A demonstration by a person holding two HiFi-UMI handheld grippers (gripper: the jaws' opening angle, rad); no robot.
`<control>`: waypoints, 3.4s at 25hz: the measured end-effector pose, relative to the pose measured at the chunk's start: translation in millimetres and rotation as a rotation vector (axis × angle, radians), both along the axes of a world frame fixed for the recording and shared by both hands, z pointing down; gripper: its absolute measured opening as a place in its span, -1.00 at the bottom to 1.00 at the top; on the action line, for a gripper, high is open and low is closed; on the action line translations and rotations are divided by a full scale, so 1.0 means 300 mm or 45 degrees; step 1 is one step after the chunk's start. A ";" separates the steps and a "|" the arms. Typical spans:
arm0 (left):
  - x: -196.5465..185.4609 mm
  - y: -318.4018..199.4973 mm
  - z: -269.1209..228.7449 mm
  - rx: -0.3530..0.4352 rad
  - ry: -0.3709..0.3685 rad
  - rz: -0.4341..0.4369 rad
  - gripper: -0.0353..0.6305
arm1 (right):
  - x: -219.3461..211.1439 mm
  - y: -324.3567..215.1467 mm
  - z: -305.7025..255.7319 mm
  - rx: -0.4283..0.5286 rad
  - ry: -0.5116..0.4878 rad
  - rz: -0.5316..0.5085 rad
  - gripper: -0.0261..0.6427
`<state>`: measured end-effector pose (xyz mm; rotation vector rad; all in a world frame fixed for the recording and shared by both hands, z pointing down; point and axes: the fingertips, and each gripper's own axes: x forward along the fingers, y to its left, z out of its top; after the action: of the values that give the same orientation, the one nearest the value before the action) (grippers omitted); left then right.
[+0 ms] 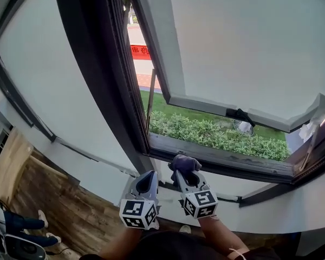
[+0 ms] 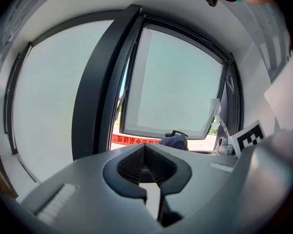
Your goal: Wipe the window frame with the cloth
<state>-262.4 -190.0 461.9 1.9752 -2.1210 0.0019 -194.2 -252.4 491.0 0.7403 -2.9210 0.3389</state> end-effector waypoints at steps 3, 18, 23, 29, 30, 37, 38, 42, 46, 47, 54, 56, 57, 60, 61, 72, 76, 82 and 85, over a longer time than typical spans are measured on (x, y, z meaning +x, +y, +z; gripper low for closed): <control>-0.068 0.013 -0.008 0.004 0.002 -0.017 -0.87 | -0.075 -0.010 0.036 -0.015 0.039 -0.006 -0.73; -0.315 0.101 -0.010 0.020 0.021 -0.133 -0.87 | -0.373 -0.065 0.147 -0.048 0.188 -0.048 -0.73; -0.363 0.132 -0.006 0.031 0.034 -0.168 -0.87 | -0.455 -0.100 0.216 -0.097 0.254 -0.051 -0.73; -0.369 0.141 0.019 0.025 0.046 -0.151 -0.87 | -0.484 -0.134 0.276 -0.139 0.308 -0.005 -0.72; -0.376 0.139 0.019 0.029 0.052 -0.153 -0.87 | -0.492 -0.133 0.284 -0.131 0.331 -0.006 -0.72; -0.360 0.095 0.037 0.017 0.079 -0.108 -0.87 | -0.519 -0.130 0.306 -0.076 0.481 -0.014 -0.73; -0.355 0.089 0.039 0.015 0.082 -0.100 -0.87 | -0.521 -0.130 0.306 -0.081 0.484 -0.009 -0.73; -0.326 0.075 0.034 0.016 0.085 -0.069 -0.87 | -0.522 -0.131 0.298 -0.112 0.480 0.012 -0.73; -0.311 0.069 0.038 0.017 0.090 -0.052 -0.87 | -0.498 -0.144 0.294 -0.214 0.457 0.060 -0.73; -0.313 0.067 0.042 0.016 0.093 -0.053 -0.87 | -0.491 -0.147 0.296 -0.225 0.453 0.068 -0.73; -0.276 0.044 0.054 0.010 0.108 -0.020 -0.87 | -0.408 -0.169 0.292 -0.226 0.437 0.120 -0.73; -0.259 0.032 0.050 0.012 0.107 -0.004 -0.87 | -0.387 -0.172 0.293 -0.229 0.440 0.127 -0.73; -0.249 0.025 0.049 0.013 0.107 0.005 -0.87 | -0.377 -0.173 0.294 -0.224 0.442 0.130 -0.73; -0.217 0.002 0.043 0.016 0.106 0.030 -0.87 | -0.352 -0.177 0.293 -0.206 0.445 0.138 -0.73; -0.206 -0.004 0.042 0.017 0.105 0.037 -0.87 | -0.343 -0.178 0.293 -0.204 0.443 0.141 -0.73; -0.104 -0.061 0.044 -0.010 0.091 0.116 -0.87 | -0.218 -0.209 0.291 -0.236 0.397 0.196 -0.73; -0.065 -0.078 0.049 -0.016 0.088 0.145 -0.87 | -0.166 -0.220 0.288 -0.240 0.384 0.220 -0.73; 0.007 -0.109 0.051 -0.027 0.084 0.214 -0.87 | -0.069 -0.242 0.291 -0.258 0.371 0.276 -0.73; 0.046 -0.125 0.051 -0.029 0.082 0.249 -0.87 | -0.018 -0.255 0.295 -0.267 0.365 0.306 -0.73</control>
<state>-248.7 -227.4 477.0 2.1303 -1.8733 -0.0025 -199.5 -328.8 579.5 1.0136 -2.4890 0.5048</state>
